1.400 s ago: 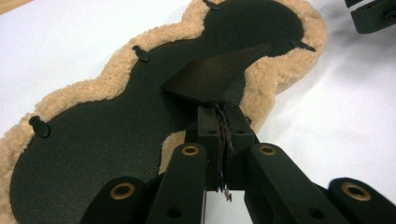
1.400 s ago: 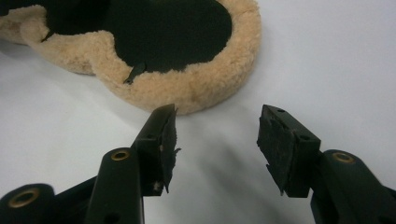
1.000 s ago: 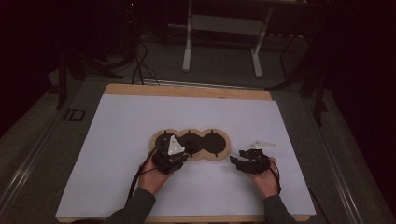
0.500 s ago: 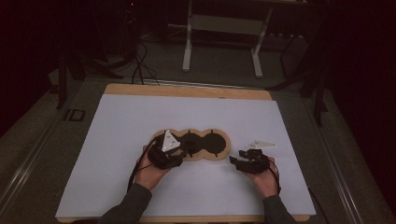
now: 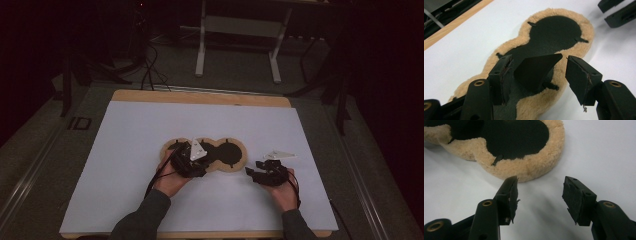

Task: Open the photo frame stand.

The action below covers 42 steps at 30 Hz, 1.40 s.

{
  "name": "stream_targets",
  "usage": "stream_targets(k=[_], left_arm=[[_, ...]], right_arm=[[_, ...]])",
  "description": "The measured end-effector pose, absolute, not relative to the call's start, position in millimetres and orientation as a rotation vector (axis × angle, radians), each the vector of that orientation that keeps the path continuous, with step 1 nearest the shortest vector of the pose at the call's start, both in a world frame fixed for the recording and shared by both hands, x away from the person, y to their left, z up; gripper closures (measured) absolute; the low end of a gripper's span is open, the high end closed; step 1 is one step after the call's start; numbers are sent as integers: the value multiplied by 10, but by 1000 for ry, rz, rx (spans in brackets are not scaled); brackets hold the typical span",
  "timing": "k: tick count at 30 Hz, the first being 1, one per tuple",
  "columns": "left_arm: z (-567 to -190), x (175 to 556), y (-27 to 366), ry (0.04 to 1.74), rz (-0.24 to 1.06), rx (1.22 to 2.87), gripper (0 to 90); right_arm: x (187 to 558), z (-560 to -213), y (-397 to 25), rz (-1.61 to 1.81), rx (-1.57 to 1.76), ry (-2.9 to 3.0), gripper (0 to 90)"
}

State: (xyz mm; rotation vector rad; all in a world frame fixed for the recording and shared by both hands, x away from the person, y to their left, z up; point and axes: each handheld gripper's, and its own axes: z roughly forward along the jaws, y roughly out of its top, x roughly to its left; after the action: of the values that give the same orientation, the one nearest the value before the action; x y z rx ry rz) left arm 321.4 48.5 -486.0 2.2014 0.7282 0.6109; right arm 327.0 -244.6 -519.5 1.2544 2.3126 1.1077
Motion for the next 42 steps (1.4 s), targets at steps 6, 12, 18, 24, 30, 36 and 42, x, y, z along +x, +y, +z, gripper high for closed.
stream_targets(k=[6, 12, 18, 24, 30, 36, 42], left_arm=[[-4937, 3286, 377, 720, 659, 2265, 453], [-5003, 3381, 311, 745, 636, 2307, 535], [-5008, 3426, 256, 750, 652, 2343, 544], [-5009, 3427, 223, 734, 695, 2364, 578], [-4988, 3419, 203, 704, 751, 2392, 652], [-4968, 3423, 226, 706, 755, 2370, 694], [-4956, 3427, 286, 709, 734, 2337, 710]], right_arm=[[3270, -5193, -2449, 1108, 1253, 2312, 451], [3271, -5194, -2453, 1112, 1255, 2313, 448], [3270, -5193, -2456, 1119, 1255, 2313, 446], [3271, -5194, -2459, 1120, 1256, 2312, 445], [3270, -5192, -2458, 1121, 1256, 2312, 445], [3270, -5189, -2462, 1122, 1257, 2314, 444], [3272, -5189, -2467, 1125, 1260, 2313, 444]])
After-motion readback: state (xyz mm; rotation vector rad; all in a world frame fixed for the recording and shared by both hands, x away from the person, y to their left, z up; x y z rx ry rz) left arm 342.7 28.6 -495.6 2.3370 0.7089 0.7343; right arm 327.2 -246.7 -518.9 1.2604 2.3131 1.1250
